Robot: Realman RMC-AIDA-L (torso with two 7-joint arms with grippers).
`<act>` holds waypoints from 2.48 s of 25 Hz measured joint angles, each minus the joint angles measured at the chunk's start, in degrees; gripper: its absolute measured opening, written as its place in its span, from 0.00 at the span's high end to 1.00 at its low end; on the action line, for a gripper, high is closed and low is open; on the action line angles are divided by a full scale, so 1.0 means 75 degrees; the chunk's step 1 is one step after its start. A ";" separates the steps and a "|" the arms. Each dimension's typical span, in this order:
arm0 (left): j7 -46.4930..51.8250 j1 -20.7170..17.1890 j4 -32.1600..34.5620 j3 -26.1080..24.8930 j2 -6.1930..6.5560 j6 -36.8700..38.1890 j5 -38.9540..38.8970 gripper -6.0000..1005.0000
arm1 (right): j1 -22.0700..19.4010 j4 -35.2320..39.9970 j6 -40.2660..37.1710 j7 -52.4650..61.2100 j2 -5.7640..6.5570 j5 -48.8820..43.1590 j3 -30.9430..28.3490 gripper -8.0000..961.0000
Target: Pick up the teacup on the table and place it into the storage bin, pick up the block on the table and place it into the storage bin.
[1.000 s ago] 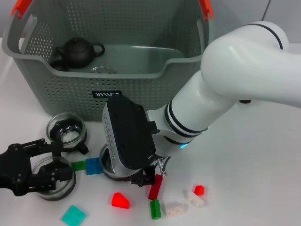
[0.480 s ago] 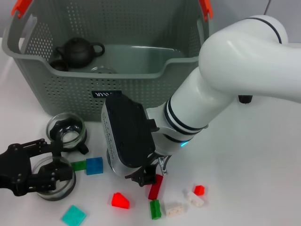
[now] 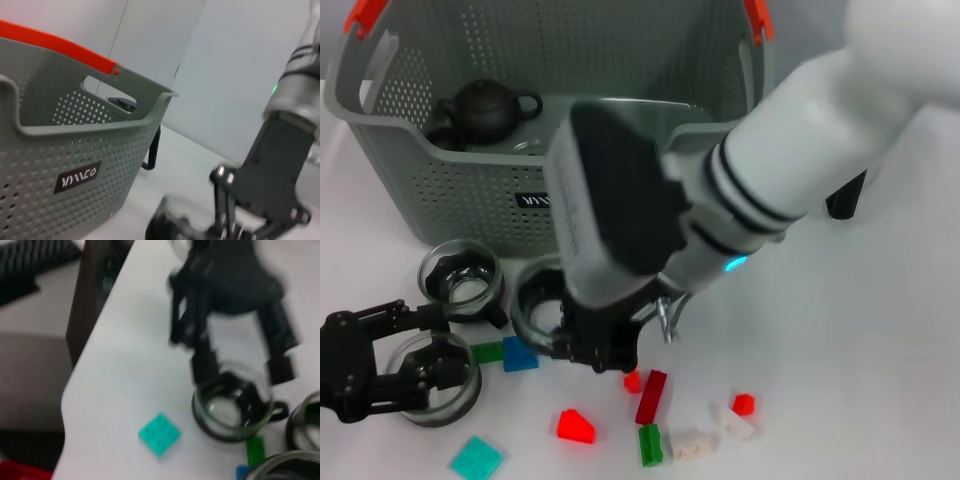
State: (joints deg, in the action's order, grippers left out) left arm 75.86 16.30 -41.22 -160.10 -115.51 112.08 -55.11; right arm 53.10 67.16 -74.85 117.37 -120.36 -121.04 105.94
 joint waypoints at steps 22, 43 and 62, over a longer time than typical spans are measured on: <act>0.0026 0.0106 0.0005 0.0045 -0.0034 0.0202 0.0000 0.14 | 0.0367 0.0367 0.0616 0.0113 0.0030 -0.0002 -0.4181 0.88; -0.0001 0.0164 0.0012 0.0077 -0.0114 0.0164 0.0048 0.14 | 0.2375 -0.4379 0.2651 0.2148 0.0161 -0.2154 -0.5071 0.86; -0.0016 0.0131 0.0012 0.0089 -0.0126 0.0151 0.0060 0.14 | 0.2249 -0.5022 0.2845 0.2178 0.0087 -0.2212 -0.4963 0.84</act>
State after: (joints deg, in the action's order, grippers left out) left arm 75.74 17.28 -41.14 -159.43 -116.46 113.21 -54.66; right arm 69.97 29.50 -53.52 133.71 -119.71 -137.63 68.72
